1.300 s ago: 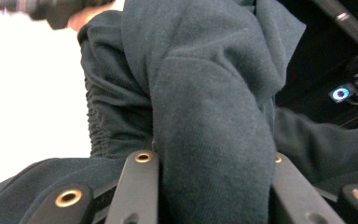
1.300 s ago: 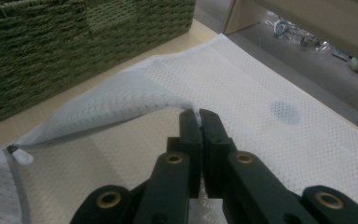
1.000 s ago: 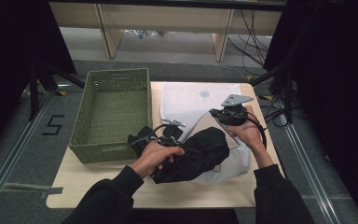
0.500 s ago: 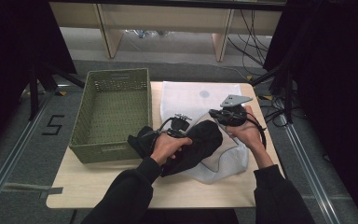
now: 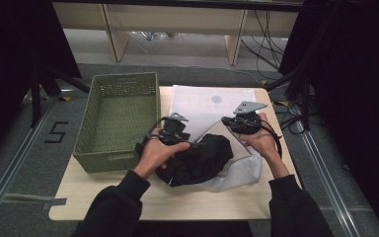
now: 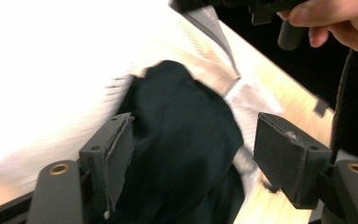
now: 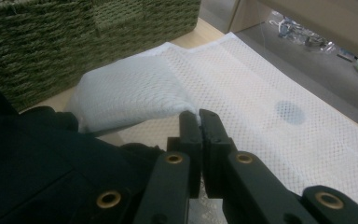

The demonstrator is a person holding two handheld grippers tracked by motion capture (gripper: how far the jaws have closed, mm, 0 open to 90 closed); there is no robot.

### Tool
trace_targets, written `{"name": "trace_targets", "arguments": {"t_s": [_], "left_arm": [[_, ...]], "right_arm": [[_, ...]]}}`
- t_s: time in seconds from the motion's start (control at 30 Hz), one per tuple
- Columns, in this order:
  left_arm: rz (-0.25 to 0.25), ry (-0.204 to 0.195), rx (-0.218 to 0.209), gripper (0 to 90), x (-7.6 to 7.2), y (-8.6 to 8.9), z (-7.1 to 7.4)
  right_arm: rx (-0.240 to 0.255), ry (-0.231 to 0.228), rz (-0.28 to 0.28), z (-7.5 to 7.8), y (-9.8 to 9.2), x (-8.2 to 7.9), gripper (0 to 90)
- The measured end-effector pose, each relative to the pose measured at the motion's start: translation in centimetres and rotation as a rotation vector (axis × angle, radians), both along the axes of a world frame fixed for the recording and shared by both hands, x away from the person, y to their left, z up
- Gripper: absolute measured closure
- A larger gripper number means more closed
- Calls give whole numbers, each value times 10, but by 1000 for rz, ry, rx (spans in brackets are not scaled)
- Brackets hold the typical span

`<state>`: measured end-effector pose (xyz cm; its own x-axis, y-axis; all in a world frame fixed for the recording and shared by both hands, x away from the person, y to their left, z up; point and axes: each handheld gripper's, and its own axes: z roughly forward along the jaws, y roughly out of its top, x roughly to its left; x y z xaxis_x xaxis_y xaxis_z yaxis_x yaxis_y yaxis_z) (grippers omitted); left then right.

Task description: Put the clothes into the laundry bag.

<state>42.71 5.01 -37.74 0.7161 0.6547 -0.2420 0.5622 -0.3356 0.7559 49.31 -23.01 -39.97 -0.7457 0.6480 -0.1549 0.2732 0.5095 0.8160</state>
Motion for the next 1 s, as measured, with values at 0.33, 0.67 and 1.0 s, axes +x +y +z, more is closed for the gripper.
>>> {"name": "trace_targets", "arguments": {"t_s": [0.33,0.67,1.0], "left_arm": [[149,5,130,292,-3,83,-16],[107,61,6,709,-2,95,-30],[104,15,-6,852,-5,96,-22]], "right_arm": [[-6,0,-1,0,1,0,898],[-7,22,-4,-2,1,0,898],[-6,11,-5,-2,1,1,899]]}}
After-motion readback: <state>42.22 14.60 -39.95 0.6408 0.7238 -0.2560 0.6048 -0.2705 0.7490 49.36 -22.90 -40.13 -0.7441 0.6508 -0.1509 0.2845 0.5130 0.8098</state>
